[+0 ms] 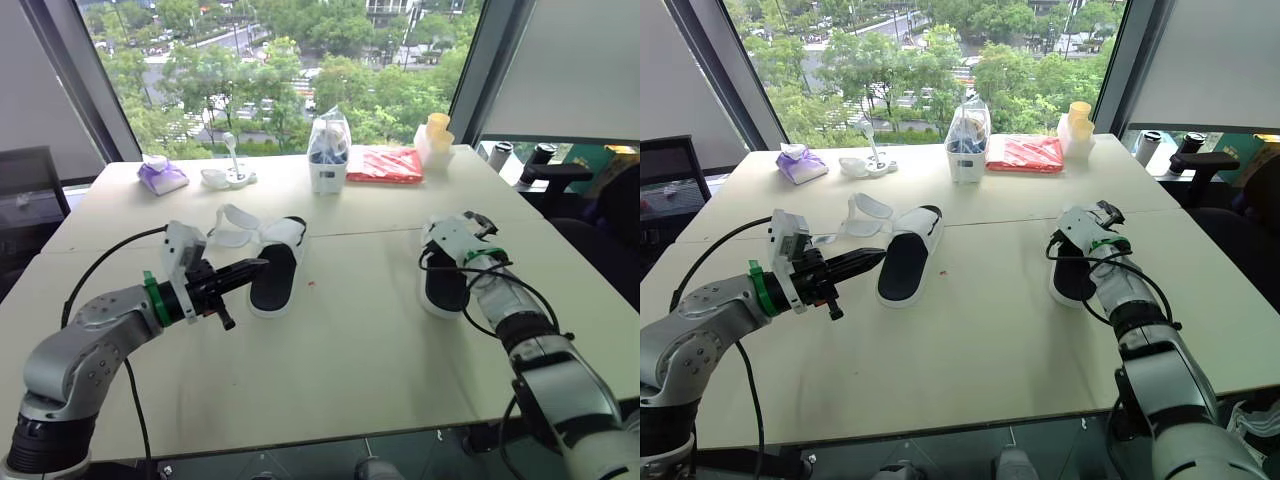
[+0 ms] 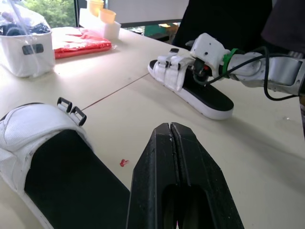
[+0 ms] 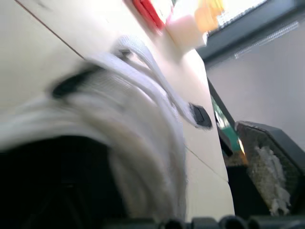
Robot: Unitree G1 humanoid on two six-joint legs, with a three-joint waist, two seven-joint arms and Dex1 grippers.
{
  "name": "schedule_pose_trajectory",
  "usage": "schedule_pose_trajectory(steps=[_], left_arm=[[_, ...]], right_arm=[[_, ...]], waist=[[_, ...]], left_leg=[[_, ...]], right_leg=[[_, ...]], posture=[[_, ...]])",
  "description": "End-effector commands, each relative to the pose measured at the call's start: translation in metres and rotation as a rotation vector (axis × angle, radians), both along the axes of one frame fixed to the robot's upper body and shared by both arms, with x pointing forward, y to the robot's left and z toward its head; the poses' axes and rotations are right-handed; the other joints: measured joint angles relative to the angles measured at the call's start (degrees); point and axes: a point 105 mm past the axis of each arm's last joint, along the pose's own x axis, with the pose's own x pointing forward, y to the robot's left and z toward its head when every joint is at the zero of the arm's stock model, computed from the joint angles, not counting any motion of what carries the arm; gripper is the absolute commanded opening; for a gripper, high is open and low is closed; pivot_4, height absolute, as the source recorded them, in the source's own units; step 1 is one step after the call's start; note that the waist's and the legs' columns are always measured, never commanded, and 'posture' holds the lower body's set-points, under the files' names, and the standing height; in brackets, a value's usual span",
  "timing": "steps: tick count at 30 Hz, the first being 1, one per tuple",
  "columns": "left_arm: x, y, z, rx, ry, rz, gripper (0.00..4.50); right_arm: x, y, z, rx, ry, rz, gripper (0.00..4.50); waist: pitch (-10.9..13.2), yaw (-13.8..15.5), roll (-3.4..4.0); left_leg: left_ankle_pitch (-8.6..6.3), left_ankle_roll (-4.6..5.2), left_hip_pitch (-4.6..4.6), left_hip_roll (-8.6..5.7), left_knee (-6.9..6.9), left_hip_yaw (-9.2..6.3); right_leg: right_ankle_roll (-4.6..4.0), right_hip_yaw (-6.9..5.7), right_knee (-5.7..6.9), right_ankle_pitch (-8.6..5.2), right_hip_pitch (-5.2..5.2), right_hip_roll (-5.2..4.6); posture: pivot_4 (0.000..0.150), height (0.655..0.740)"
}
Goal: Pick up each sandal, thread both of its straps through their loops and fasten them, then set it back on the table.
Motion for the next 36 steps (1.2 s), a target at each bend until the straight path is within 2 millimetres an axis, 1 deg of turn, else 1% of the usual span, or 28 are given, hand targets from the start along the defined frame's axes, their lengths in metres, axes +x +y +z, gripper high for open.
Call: schedule_pose_trajectory(steps=[1, 4, 7, 10, 11, 14, 15, 18, 21, 24, 27, 30, 31, 33, 35, 36], left_arm=[[-0.001, 0.001, 0.009, 0.008, -0.051, -0.002, 0.00], [0.001, -0.001, 0.007, 0.004, -0.043, -0.010, 0.00], [0.000, 0.000, 0.005, 0.011, -0.038, -0.013, 0.00], [0.001, 0.005, 0.006, 0.036, -0.051, 0.009, 0.00], [0.001, 0.006, 0.007, 0.042, -0.058, 0.014, 0.00], [0.000, 0.005, 0.011, 0.050, -0.073, 0.016, 0.00], [0.000, 0.002, 0.012, 0.053, -0.075, 0.009, 0.00], [-0.004, -0.006, 0.012, 0.064, -0.084, -0.013, 0.00], [-0.007, -0.008, 0.011, 0.058, -0.074, -0.032, 0.00], [-0.008, -0.005, 0.010, 0.062, -0.066, -0.029, 0.00], [-0.009, 0.000, 0.012, 0.060, -0.064, -0.018, 0.00], [-0.005, 0.001, 0.014, 0.065, -0.061, -0.009, 0.00], [-0.008, 0.005, 0.014, 0.070, -0.060, -0.005, 0.00], [-0.013, 0.013, 0.015, 0.080, -0.060, 0.003, 0.00], [-0.012, 0.020, 0.017, 0.100, -0.063, 0.052, 0.00], [-0.014, 0.027, 0.021, 0.100, -0.067, 0.089, 0.00]], right_arm=[[-0.018, 0.028, 0.020, 0.040, -0.048, 0.156, 4.46], [-0.040, 0.050, 0.021, 0.070, -0.049, 0.274, 4.46], [-0.060, 0.069, 0.031, 0.118, -0.084, 0.408, 4.46], [-0.079, 0.081, 0.044, 0.228, -0.119, 0.538, 4.46], [-0.085, 0.085, 0.051, 0.265, -0.129, 0.582, 4.46], [-0.095, 0.088, 0.064, 0.334, -0.107, 0.666, 4.46], [-0.096, 0.086, 0.067, 0.359, -0.096, 0.678, 4.46], [-0.096, 0.087, 0.067, 0.553, 0.005, 0.733, 4.46], [-0.093, 0.096, 0.066, 0.749, 0.114, 0.792, 4.46], [-0.091, 0.108, 0.065, 0.862, 0.202, 0.843, 4.46], [-0.092, 0.120, 0.063, 0.937, 0.272, 0.877, 4.46], [-0.083, 0.123, 0.059, 0.969, 0.305, 0.879, 4.46], [-0.083, 0.127, 0.057, 0.974, 0.314, 0.882, 4.46], [-0.085, 0.136, 0.056, 0.992, 0.329, 0.893, 4.46], [-0.079, 0.148, 0.053, 1.005, 0.362, 0.927, 4.46], [-0.077, 0.157, 0.053, 1.001, 0.373, 0.946, 4.46]], waist=[[0.00, 0.07, -0.01], [0.00, -0.02, -0.01], [0.00, -0.10, 0.00], [0.01, 0.14, 0.01], [0.01, 0.21, 0.00], [0.01, 0.30, -0.01], [0.02, 0.40, -0.02], [0.04, 0.94, -0.06], [0.04, 1.24, -0.04], [0.04, 1.42, -0.04], [0.04, 1.49, -0.04], [0.05, 1.54, -0.04], [0.05, 1.53, -0.04], [0.04, 1.43, -0.04], [0.05, 1.30, -0.03], [0.05, 1.08, -0.03]], left_leg=[[0.00, 0.00, -0.01, 0.00, 0.00, 0.00], [0.00, 0.00, -0.01, -0.01, 0.00, 0.02], [0.00, 0.00, 0.06, 0.02, 0.01, 0.07], [0.00, 0.00, 0.06, 0.02, 0.11, 0.02], [0.00, 0.00, 0.04, 0.02, 0.17, 0.01], [0.00, 0.00, 0.06, 0.01, 0.34, 0.01], [0.00, 0.00, 0.06, 0.00, 0.36, 0.01], [0.00, 0.00, 0.10, 0.00, 0.37, -0.02], [0.00, 0.00, 0.11, 0.02, 0.34, -0.03], [0.00, 0.00, 0.10, 0.04, 0.31, -0.06], [-0.01, 0.00, 0.07, 0.03, 0.32, -0.08], [-0.01, 0.00, 0.02, 0.02, 0.32, -0.08], [-0.01, 0.00, 0.02, 0.01, 0.32, -0.08], [-0.01, 0.00, 0.02, 0.01, 0.30, -0.08], [-0.02, 0.02, 0.02, 0.04, 0.23, -0.03], [-0.02, 0.02, -0.01, 0.04, 0.21, -0.03]], right_leg=[[0.01, 0.00, -0.01, 0.00, -0.01, 0.00], [0.01, 0.01, -0.04, 0.00, 0.01, -0.01], [-0.01, 0.01, 0.01, 0.02, 0.01, -0.01], [-0.05, 0.00, 0.04, 0.01, 0.04, 0.01], [-0.21, 0.00, 0.03, -0.08, 0.08, 0.01], [-0.22, 0.00, -0.05, -0.09, 0.26, -0.02], [-0.22, 0.00, -0.08, -0.09, 0.30, -0.03], [-0.23, -0.02, -0.10, -0.10, 0.36, -0.03], [-0.24, -0.04, -0.07, -0.09, 0.34, -0.02], [-0.26, -0.06, -0.05, -0.09, 0.30, 0.00], [-0.26, -0.09, -0.08, -0.10, 0.30, 0.00], [-0.25, -0.09, -0.11, -0.10, 0.28, -0.03], [-0.25, -0.09, -0.12, -0.10, 0.29, -0.03], [-0.24, -0.09, -0.13, -0.10, 0.28, -0.03], [-0.24, -0.09, -0.11, -0.11, 0.19, -0.02], [-0.24, -0.09, -0.10, -0.11, 0.15, -0.02]], posture=[[0.150, 0.7400], [0.150, 0.7400], [0.150, 0.7400], [0.150, 0.7400], [0.150, 0.7400], [0.150, 0.7400], [0.150, 0.7400], [0.150, 0.7400], [0.150, 0.7400], [0.150, 0.7400], [0.150, 0.7400], [0.150, 0.7400], [0.150, 0.7400], [0.150, 0.7400], [0.150, 0.7400], [0.150, 0.7400]])
